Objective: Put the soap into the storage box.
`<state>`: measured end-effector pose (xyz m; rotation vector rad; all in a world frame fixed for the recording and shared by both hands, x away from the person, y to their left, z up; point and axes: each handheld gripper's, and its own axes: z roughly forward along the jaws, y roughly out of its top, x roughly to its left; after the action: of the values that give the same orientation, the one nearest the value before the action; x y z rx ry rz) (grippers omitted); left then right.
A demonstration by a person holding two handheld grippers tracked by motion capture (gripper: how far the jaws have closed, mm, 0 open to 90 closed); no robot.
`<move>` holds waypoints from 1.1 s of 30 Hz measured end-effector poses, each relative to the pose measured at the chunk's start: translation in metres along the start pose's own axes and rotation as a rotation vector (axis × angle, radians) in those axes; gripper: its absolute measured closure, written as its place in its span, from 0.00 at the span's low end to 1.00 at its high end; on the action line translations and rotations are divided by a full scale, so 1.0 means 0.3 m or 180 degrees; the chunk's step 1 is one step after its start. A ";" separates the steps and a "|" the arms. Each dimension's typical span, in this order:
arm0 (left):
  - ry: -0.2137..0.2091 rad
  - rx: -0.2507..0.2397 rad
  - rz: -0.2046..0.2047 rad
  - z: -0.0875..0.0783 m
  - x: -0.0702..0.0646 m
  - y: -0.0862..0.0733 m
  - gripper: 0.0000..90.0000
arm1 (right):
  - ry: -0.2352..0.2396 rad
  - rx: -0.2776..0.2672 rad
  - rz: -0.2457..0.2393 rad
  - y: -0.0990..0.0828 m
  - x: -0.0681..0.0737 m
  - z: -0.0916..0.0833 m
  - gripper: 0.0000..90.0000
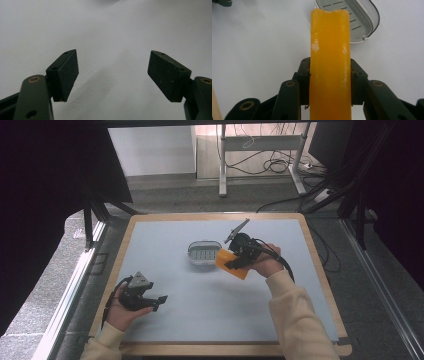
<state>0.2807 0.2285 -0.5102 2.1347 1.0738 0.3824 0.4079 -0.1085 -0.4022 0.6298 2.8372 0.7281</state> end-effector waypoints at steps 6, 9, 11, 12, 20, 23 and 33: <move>-0.0009 -0.0001 0.0000 0.000 0.001 0.000 0.27 | 0.0007 -0.0024 0.0002 0.015 -0.013 0.006 0.68; -0.0009 -0.0001 0.0000 0.001 0.001 0.000 0.27 | 0.0007 -0.0027 -0.0005 0.023 -0.019 0.009 0.68; -0.0008 0.0000 0.0001 0.001 0.000 0.000 0.27 | 0.0008 -0.0028 -0.0020 0.028 -0.023 0.011 0.68; -0.0008 -0.0002 0.0003 0.001 0.001 0.000 0.27 | 0.0008 -0.0032 -0.0011 0.031 -0.025 0.012 0.68; -0.0014 0.0010 0.0013 0.001 0.002 0.000 0.27 | -0.0003 -0.0050 -0.0034 0.041 -0.042 0.015 0.68; -0.0016 0.0014 0.0008 0.002 0.000 0.000 0.27 | -0.0007 -0.0047 -0.0033 0.047 -0.048 0.015 0.68; -0.0024 0.0014 0.0007 0.003 0.001 0.000 0.27 | -0.0019 -0.0060 -0.0019 0.072 -0.076 0.022 0.68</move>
<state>0.2813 0.2284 -0.5107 2.1397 1.0692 0.3729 0.4377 -0.0984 -0.3967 0.6192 2.8224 0.7497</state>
